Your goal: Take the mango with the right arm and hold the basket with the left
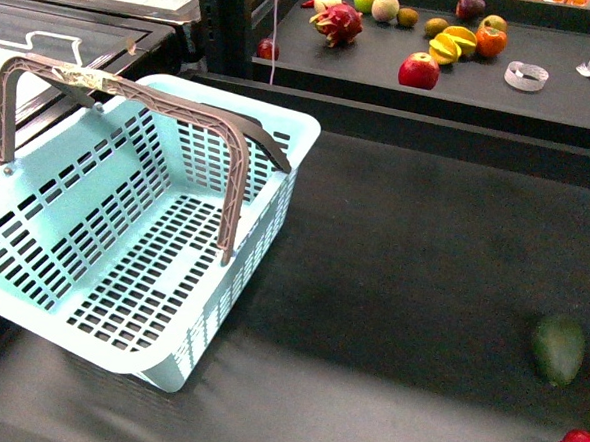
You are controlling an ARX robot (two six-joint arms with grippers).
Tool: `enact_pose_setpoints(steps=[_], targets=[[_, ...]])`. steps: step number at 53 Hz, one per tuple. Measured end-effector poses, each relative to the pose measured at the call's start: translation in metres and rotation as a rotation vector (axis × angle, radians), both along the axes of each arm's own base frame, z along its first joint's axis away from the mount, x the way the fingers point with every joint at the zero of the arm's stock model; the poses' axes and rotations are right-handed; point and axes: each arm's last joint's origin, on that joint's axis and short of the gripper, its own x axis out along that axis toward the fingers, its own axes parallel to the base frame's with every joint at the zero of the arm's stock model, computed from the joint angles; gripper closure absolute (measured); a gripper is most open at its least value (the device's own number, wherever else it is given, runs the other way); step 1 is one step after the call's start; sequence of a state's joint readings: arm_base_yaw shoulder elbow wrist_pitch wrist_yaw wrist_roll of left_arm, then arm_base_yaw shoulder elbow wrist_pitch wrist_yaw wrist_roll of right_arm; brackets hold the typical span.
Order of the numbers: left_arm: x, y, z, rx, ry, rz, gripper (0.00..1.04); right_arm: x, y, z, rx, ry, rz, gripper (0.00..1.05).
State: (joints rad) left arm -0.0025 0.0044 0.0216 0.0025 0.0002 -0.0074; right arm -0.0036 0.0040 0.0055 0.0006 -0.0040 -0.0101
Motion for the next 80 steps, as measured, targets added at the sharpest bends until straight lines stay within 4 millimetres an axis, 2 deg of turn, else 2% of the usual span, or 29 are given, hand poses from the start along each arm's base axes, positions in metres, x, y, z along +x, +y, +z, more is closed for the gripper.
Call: enact_pose_setpoints(steps=[3, 8, 18, 24, 26, 31, 36, 40, 42, 48, 55, 74, 80], targets=[[0.0, 0.0, 0.0, 0.0, 0.0, 0.0, 1.01, 0.0, 0.0, 0.0, 0.0, 0.0, 0.0, 0.08], [0.0, 0.0, 0.0, 0.0, 0.0, 0.0, 0.83, 0.0, 0.0, 0.0, 0.0, 0.0, 0.0, 0.08], [0.0, 0.0, 0.0, 0.0, 0.0, 0.0, 0.45, 0.0, 0.0, 0.0, 0.0, 0.0, 0.0, 0.08], [0.0, 0.0, 0.0, 0.0, 0.0, 0.0, 0.14, 0.0, 0.0, 0.0, 0.0, 0.0, 0.0, 0.08], [0.0, 0.0, 0.0, 0.0, 0.0, 0.0, 0.07, 0.0, 0.0, 0.0, 0.0, 0.0, 0.0, 0.08], [0.001, 0.0, -0.001, -0.016, 0.023, 0.036, 0.09, 0.0, 0.0, 0.0, 0.0, 0.0, 0.0, 0.08], [0.009, -0.003, -0.006, -0.167, 0.214, 0.378, 0.08, 0.0, 0.0, 0.0, 0.0, 0.0, -0.002, 0.08], [0.02, -0.004, -0.009, -0.294, 0.219, 0.526, 0.08, 0.0, 0.0, 0.0, 0.0, 0.0, 0.0, 0.08], [0.028, -0.004, -0.007, -0.35, 0.21, 0.547, 0.08, 0.0, 0.0, 0.0, 0.0, 0.0, -0.001, 0.08], [0.057, -0.003, -0.004, -0.522, 0.208, 0.512, 0.08, 0.0, 0.0, 0.0, 0.0, 0.0, 0.0, 0.08], [0.101, -0.005, -0.007, -0.65, 0.244, 0.468, 0.08, 0.0, 0.0, 0.0, 0.0, 0.0, 0.0, 0.08], [0.219, -0.027, -0.042, -0.816, 0.412, 0.397, 0.08, 0.0, 0.0, 0.0, 0.0, 0.0, 0.0, 0.08], [0.249, -0.036, -0.05, -0.846, 0.43, 0.384, 0.08, 0.0, 0.0, 0.0, 0.0, 0.0, 0.0, 0.08]])
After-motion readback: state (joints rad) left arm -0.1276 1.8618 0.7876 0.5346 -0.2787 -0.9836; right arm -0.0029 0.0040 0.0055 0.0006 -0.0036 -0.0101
